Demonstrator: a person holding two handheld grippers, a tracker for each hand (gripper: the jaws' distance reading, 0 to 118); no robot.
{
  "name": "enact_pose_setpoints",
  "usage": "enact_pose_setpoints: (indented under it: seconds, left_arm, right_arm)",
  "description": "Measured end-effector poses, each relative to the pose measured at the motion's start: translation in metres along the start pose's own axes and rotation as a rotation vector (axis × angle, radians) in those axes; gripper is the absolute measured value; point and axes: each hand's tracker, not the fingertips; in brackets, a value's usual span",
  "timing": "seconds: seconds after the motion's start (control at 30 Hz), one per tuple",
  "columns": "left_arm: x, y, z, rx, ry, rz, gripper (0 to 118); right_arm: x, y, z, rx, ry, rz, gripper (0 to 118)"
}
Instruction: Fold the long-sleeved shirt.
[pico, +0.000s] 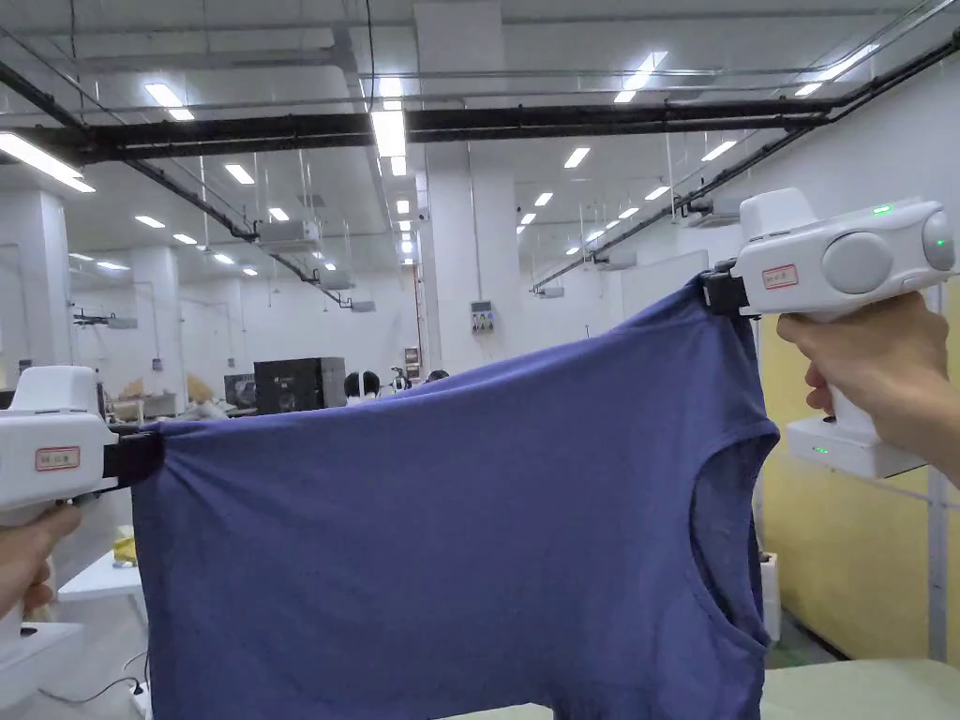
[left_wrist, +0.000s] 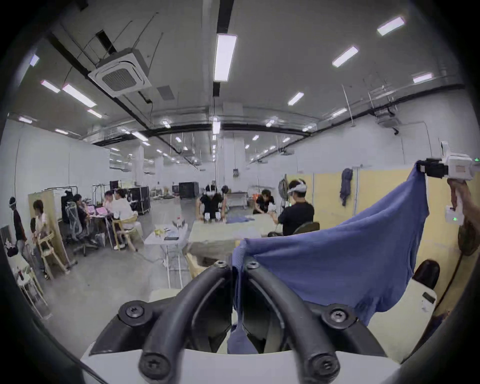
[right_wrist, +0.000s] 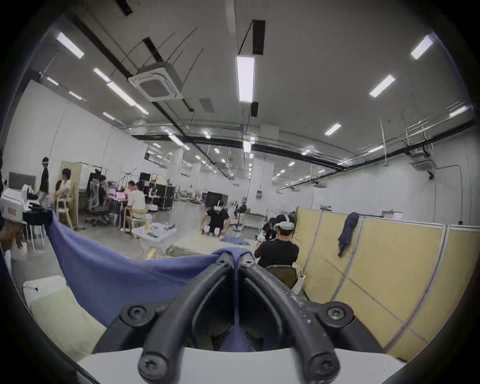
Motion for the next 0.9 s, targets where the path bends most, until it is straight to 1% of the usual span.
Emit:
enact_pose_setpoints:
  seconds: [0.13, 0.2, 0.23, 0.3, 0.4, 0.47, 0.7, 0.9]
  left_arm:
    - [-0.004, 0.041, -0.001, 0.041, -0.003, 0.044, 5]
    - [-0.003, 0.055, 0.001, 0.069, -0.006, 0.057, 5]
    - [-0.004, 0.062, 0.001, 0.07, -0.013, 0.066, 5]
    - [-0.004, 0.071, 0.001, 0.087, -0.028, 0.101, 5]
    - [-0.005, 0.08, -0.004, 0.092, -0.023, 0.099, 5]
    - [-0.006, 0.081, -0.007, 0.095, -0.024, 0.104, 5]
    - [-0.013, 0.079, -0.024, 0.087, -0.013, 0.119, 5]
    - [-0.019, 0.077, -0.052, 0.08, -0.003, 0.116, 5]
  right_arm:
    - [0.012, 0.041, 0.009, 0.041, -0.017, -0.042, 4]
    - [0.016, 0.056, 0.012, 0.047, -0.019, -0.044, 4]
    - [0.017, 0.063, 0.014, 0.058, -0.043, -0.037, 4]
    - [0.02, 0.073, 0.017, 0.06, -0.041, -0.049, 4]
    - [0.022, 0.079, 0.021, 0.068, -0.042, -0.072, 4]
    - [0.019, 0.079, 0.021, 0.069, -0.054, -0.052, 4]
    - [0.018, 0.077, 0.007, 0.058, -0.059, -0.043, 4]
    - [0.011, 0.073, -0.03, 0.046, -0.073, -0.016, 4]
